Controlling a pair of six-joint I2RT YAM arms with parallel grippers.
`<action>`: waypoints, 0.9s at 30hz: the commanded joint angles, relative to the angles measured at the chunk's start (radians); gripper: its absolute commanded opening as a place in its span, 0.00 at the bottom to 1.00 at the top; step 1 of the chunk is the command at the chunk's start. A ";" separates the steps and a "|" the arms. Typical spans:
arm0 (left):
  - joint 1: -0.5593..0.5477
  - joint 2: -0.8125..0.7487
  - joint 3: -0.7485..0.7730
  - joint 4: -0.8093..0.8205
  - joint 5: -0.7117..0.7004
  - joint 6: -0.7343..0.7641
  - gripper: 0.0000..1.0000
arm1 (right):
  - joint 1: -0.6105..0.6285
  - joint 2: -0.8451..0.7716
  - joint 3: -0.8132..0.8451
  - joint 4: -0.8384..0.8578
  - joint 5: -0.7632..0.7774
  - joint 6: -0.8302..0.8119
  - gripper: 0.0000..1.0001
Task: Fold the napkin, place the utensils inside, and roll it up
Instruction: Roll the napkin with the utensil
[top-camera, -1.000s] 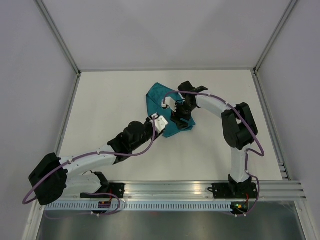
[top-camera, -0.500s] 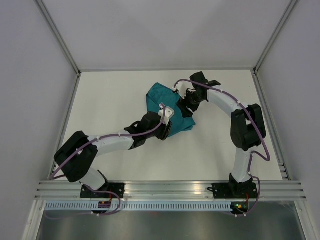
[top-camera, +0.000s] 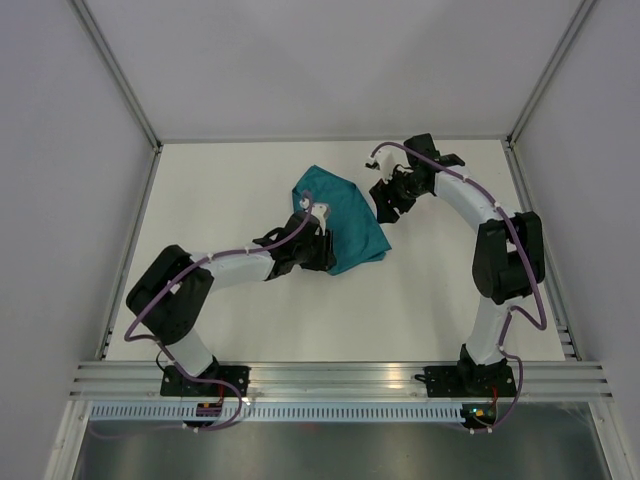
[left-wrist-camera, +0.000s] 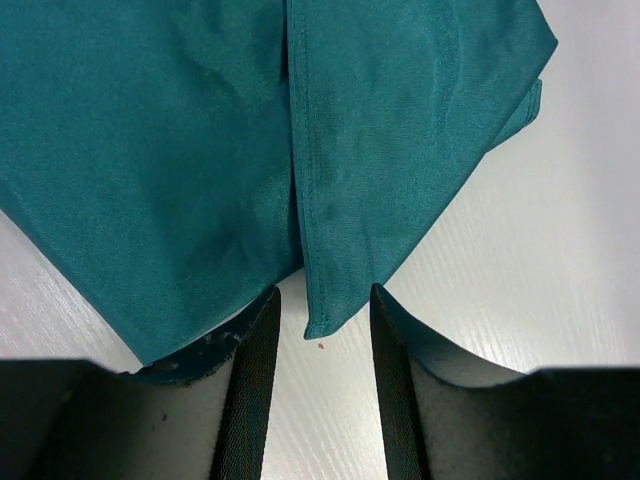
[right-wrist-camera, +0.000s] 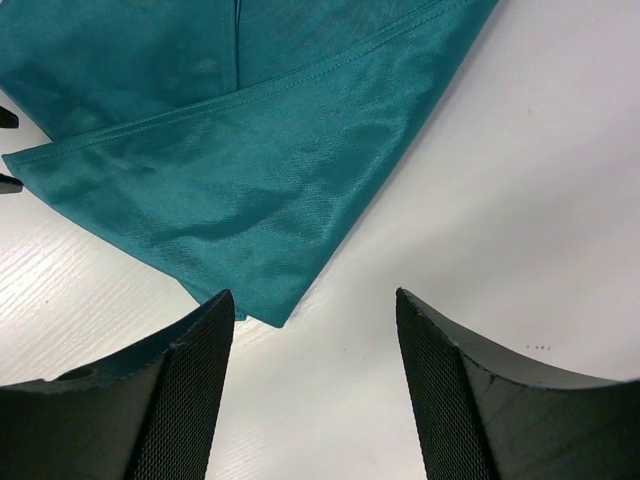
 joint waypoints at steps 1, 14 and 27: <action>0.007 0.010 0.018 -0.015 0.052 -0.074 0.47 | -0.004 -0.061 -0.005 0.013 -0.026 0.027 0.71; 0.015 0.085 0.064 -0.048 0.121 -0.080 0.38 | -0.016 -0.061 -0.006 0.013 -0.037 0.035 0.71; 0.067 0.088 0.172 -0.123 0.150 -0.008 0.03 | -0.030 -0.058 -0.006 0.007 -0.040 0.033 0.70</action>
